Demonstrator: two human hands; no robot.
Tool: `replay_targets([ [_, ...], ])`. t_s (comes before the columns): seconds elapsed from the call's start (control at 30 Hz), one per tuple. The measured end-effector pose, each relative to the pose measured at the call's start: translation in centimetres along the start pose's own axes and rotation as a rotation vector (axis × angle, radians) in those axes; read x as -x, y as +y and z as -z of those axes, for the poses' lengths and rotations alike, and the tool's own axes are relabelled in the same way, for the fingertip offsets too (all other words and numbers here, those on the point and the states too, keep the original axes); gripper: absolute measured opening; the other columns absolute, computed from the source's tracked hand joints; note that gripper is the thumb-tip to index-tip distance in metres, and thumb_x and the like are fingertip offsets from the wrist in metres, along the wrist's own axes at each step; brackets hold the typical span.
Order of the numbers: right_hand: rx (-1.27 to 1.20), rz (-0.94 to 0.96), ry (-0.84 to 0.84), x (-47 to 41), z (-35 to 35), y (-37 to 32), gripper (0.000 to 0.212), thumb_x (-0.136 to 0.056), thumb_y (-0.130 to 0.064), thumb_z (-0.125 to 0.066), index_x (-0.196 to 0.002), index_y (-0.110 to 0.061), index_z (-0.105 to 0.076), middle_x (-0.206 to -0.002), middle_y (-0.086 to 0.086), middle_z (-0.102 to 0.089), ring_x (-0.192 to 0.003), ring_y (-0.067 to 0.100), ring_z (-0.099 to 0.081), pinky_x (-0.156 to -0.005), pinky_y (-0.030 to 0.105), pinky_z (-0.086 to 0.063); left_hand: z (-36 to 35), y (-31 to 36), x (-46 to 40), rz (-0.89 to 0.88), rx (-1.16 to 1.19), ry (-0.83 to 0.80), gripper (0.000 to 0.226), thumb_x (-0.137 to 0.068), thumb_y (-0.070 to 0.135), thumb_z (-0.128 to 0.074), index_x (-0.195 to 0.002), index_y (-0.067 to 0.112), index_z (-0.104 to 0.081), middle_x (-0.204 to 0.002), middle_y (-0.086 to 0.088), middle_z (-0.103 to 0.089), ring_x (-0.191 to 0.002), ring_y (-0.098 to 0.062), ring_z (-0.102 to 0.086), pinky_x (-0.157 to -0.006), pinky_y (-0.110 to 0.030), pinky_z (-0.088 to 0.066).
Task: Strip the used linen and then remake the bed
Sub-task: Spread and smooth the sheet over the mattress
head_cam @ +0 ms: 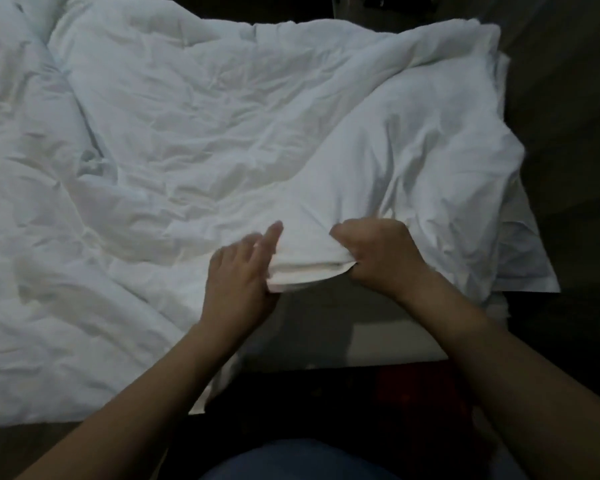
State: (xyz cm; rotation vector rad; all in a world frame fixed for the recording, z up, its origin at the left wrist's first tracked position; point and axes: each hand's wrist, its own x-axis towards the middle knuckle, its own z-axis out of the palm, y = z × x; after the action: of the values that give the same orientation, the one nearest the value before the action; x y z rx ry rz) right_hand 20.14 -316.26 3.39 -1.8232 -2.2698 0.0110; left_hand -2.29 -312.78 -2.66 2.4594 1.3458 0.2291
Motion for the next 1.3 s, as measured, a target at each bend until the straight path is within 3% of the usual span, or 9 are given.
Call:
replay_targets([
  [0.13, 0.117, -0.107, -0.597, 4.5, -0.9, 1.3, 0.023, -0.077, -0.028, -0.056, -0.100, -0.023, -0.055, -0.096, 0.000, -0.062, -0.089, 0.024, -0.062, -0.066, 0.030, -0.041, -3.4, 1.6, -0.7, -0.099, -0.012, -0.508, 0.018, -0.085, 0.021, -0.051, -0.101, 0.028, -0.057, -0.100, 0.004, -0.063, -0.096, -0.023, -0.063, -0.071, -0.031, -0.048],
  [0.27, -0.220, -0.476, -1.014, 11.4, -4.8, 4.7, 0.062, -0.080, -0.046, -0.065, -0.136, -0.027, -0.047, -0.134, 0.003, -0.050, -0.124, 0.024, -0.050, -0.102, 0.037, -0.042, -4.6, 2.3, -2.3, -0.199, -0.262, -0.938, 0.028, -0.088, 0.025, -0.054, -0.116, 0.022, -0.058, -0.115, -0.002, -0.063, -0.106, -0.024, -0.061, -0.081, -0.032, -0.049],
  [0.4, -0.447, -0.919, -0.759, 15.5, -4.3, 8.0, 0.062, -0.086, -0.035, -0.067, -0.141, -0.016, -0.046, -0.143, 0.009, -0.047, -0.125, 0.024, -0.049, -0.102, 0.028, -0.040, -3.6, 3.2, -4.5, -0.178, -0.255, -1.076, 0.046, -0.089, 0.030, -0.060, -0.133, 0.016, -0.054, -0.131, -0.006, -0.058, -0.117, -0.024, -0.056, -0.092, -0.028, -0.044],
  [0.6, -0.484, -1.308, -0.361, 17.0, -1.8, 13.6, 0.064, -0.090, -0.017, -0.061, -0.147, -0.005, -0.032, -0.150, 0.019, -0.034, -0.136, 0.031, -0.036, -0.105, 0.032, -0.033, -3.6, 6.4, -9.1, -0.171, -0.133, -0.879, 0.048, -0.094, 0.029, -0.053, -0.141, 0.023, -0.046, -0.140, -0.006, -0.049, -0.121, -0.024, -0.052, -0.095, -0.031, -0.043],
  [0.77, -0.655, -1.436, 0.010, 15.5, -1.4, 21.0, 0.085, -0.089, -0.022, -0.066, -0.154, -0.015, -0.013, -0.155, 0.011, -0.029, -0.137, 0.028, -0.035, -0.106, 0.032, -0.032, -6.5, 11.1, -14.1, -0.062, -0.008, -0.693, 0.052, -0.093, 0.038, -0.055, -0.141, 0.022, -0.044, -0.145, -0.010, -0.041, -0.125, -0.031, -0.047, -0.103, -0.043, -0.043],
  [0.9, -0.903, -1.524, 0.131, 13.5, -2.1, 28.1, 0.108, -0.082, -0.040, -0.073, -0.155, -0.022, 0.004, -0.159, 0.007, -0.020, -0.139, 0.032, -0.033, -0.108, 0.042, -0.034, -9.5, 14.5, -18.0, 0.090, 0.052, -0.562, 0.059, -0.093, 0.042, -0.053, -0.147, 0.024, -0.035, -0.155, -0.009, -0.026, -0.137, -0.035, -0.031, -0.110, -0.051, -0.034],
  [1.0, -1.032, -1.513, 0.168, 12.7, -3.3, 31.4, 0.106, -0.072, -0.036, -0.083, -0.153, -0.019, -0.017, -0.148, 0.007, -0.041, -0.123, 0.030, -0.052, -0.101, 0.045, -0.046, -12.0, 16.9, -20.8, 0.180, 0.129, -0.555, 0.064, -0.094, 0.044, -0.053, -0.149, 0.023, -0.029, -0.154, -0.011, -0.027, -0.137, -0.037, -0.029, -0.110, -0.052, -0.033],
  [1.13, -1.093, -1.357, 0.095, 13.0, -3.3, 31.7, 0.051, -0.080, -0.022, -0.079, -0.124, -0.010, -0.058, -0.110, 0.000, -0.064, -0.085, 0.009, -0.062, -0.072, 0.022, -0.052, -14.8, 20.7, -22.1, 0.210, 0.181, -0.586, 0.071, -0.088, 0.055, -0.057, -0.144, 0.019, -0.032, -0.144, -0.014, -0.036, -0.128, -0.036, -0.040, -0.104, -0.052, -0.040],
  [1.3, -0.865, -1.335, 0.041, 16.7, -0.2, 30.3, 0.037, -0.086, -0.023, -0.072, -0.116, -0.005, -0.062, -0.105, 0.003, -0.064, -0.095, 0.018, -0.060, -0.082, 0.026, -0.045, -16.6, 24.3, -21.7, 0.230, 0.086, -0.558, 0.078, -0.082, 0.062, -0.059, -0.135, 0.008, -0.040, -0.133, -0.015, -0.046, -0.121, -0.037, -0.047, -0.100, -0.047, -0.043],
])
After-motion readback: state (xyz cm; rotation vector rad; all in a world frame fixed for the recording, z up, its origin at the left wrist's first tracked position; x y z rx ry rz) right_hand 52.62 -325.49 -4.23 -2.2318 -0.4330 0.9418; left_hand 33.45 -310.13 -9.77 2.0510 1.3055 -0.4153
